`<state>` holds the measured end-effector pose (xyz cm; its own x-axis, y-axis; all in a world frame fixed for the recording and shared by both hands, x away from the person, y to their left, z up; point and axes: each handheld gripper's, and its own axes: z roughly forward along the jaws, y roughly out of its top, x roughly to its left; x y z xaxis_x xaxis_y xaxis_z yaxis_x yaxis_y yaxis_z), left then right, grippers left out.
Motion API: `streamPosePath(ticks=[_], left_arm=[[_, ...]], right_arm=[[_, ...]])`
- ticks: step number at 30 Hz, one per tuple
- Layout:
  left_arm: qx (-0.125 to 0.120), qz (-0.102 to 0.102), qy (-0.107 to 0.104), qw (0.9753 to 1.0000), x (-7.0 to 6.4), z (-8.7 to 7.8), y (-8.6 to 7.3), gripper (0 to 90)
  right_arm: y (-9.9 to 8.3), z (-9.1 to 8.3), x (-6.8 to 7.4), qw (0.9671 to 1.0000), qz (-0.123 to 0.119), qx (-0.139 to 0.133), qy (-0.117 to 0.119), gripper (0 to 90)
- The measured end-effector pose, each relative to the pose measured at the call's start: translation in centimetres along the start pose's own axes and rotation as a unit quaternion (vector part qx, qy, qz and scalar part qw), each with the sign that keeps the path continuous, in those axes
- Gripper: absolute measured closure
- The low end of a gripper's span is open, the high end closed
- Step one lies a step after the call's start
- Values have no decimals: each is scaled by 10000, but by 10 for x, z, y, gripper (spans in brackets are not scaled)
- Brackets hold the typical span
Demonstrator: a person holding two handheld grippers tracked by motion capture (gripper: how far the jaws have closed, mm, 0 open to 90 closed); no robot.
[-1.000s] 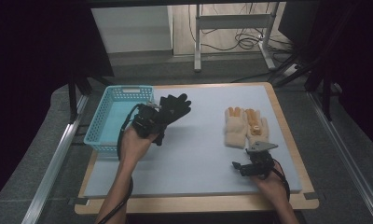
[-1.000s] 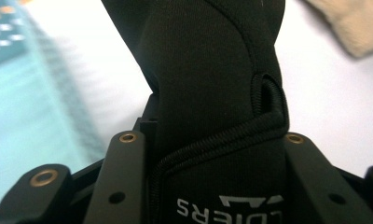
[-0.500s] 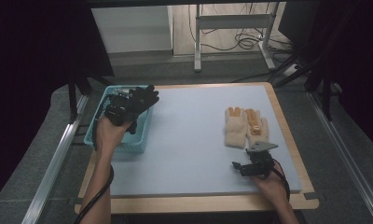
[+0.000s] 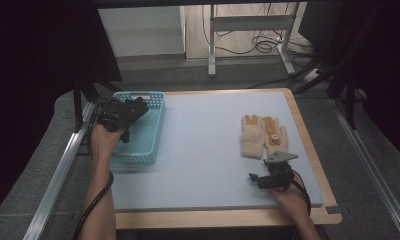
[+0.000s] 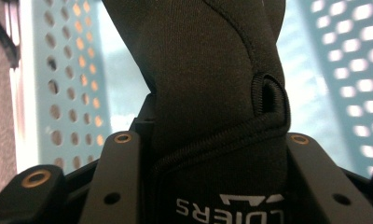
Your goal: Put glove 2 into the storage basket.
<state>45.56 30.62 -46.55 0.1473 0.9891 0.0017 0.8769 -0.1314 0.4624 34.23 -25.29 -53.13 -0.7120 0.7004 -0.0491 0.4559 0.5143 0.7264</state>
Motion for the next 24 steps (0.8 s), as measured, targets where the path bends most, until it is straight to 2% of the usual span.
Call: streamPosePath(ticks=[3,9,12,17,21,24], left_arm=[[108,-98,64,9999,7,8,-1,578],[495,-180,229,9983,16,24,1,565],[614,-232,237,9976,20,30,2,558],[777,-147,281,9965,19,37,4,512],[871,-9,338,9956,15,36,6,344],[770,85,234,9967,13,31,6,196]], right_arm=[[0,0,0,10000,-1,-1,1,177],[0,0,0,10000,-3,-4,3,177],[0,0,0,10000,-1,-2,1,177],[0,0,0,10000,-2,-4,2,176],[0,0,0,10000,-5,-4,1,177],[0,0,0,10000,-6,-5,-1,177]])
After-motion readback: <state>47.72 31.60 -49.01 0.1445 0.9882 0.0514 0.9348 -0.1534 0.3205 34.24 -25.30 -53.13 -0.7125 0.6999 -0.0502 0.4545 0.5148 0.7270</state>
